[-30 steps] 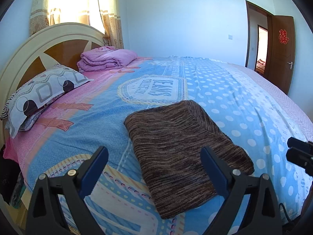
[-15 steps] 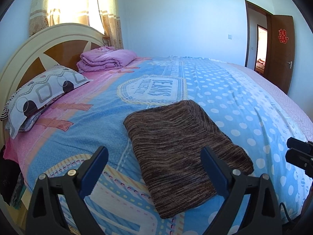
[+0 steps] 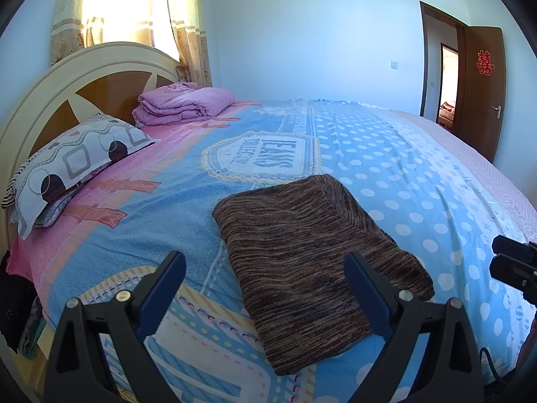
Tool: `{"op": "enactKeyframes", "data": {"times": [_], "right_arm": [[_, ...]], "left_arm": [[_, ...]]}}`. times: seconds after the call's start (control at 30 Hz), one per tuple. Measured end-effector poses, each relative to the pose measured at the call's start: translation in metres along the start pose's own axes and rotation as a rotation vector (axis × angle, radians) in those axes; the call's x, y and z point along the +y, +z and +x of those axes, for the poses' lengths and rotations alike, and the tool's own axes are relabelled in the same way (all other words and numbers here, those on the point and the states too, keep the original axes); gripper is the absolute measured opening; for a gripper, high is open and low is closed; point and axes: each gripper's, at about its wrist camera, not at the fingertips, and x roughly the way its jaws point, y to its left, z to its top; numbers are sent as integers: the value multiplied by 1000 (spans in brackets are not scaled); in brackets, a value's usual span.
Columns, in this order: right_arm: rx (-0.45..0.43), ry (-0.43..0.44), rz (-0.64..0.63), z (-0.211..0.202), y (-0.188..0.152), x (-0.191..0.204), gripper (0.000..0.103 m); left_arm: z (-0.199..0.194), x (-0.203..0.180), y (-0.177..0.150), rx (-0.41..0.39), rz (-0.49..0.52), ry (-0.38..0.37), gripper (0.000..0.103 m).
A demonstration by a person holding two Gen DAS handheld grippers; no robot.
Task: Fold small clothes
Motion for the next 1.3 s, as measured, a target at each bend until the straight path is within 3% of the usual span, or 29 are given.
{"op": "enactKeyframes", "data": {"times": [0.83, 1.3], "right_arm": [[-28, -6, -5, -3, 2, 1, 56], [-36, -4, -32, -5, 1, 6, 56]], "left_arm": [[-6, -2, 4, -18, 21, -18, 102], [-9, 15, 10, -38, -20, 15, 103]]}}
